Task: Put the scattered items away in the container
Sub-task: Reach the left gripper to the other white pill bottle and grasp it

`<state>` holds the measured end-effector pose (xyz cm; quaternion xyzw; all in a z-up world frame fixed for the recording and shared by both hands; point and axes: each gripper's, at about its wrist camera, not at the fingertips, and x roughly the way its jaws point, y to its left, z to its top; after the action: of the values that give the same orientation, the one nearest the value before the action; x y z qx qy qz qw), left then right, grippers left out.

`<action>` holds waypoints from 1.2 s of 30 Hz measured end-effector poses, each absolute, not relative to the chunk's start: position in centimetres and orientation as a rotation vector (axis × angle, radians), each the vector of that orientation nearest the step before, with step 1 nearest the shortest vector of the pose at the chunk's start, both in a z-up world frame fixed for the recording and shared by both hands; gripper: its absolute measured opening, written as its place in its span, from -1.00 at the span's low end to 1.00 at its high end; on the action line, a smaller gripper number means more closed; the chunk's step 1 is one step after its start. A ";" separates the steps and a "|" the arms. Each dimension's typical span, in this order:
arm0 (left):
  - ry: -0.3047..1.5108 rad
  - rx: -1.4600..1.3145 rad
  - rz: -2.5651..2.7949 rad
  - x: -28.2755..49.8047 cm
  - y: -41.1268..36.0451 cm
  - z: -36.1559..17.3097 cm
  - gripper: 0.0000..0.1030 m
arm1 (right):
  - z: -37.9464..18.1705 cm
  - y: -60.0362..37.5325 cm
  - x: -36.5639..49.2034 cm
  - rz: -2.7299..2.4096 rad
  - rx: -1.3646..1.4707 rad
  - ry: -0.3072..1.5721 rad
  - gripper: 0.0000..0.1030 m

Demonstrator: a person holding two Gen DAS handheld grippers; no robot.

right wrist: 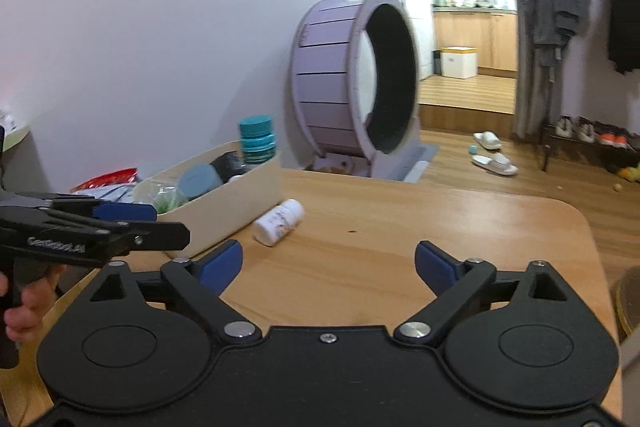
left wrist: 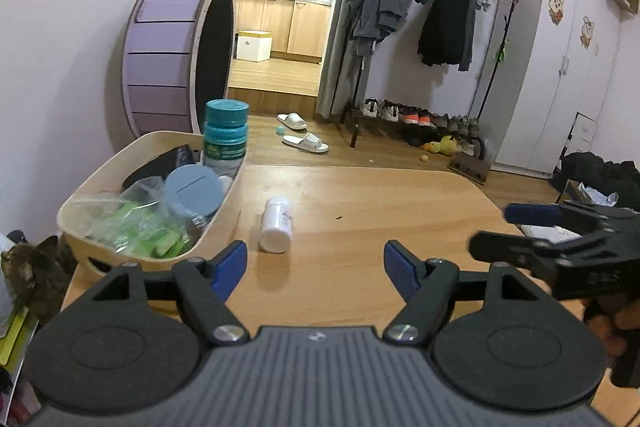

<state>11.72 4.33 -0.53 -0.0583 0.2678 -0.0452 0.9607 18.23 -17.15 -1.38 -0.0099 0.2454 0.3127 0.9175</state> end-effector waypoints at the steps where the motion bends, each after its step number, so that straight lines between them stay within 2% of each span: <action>1: 0.545 -0.110 -0.086 12.2 4.1 -0.7 0.44 | -1.4 -17.5 18.2 0.635 -0.013 0.505 0.87; 20: 0.625 0.052 -0.053 20.9 1.7 -4.5 0.37 | -3.1 -22.1 18.0 0.584 0.100 0.490 0.97; 36: 0.662 0.154 0.020 22.6 0.6 -5.4 0.35 | -2.6 -22.7 17.4 0.655 0.103 0.497 0.97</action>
<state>22.55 0.57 -5.39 0.0753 0.3247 0.0096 0.9428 17.37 -22.75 -2.60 0.0502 0.2416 0.3182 0.9154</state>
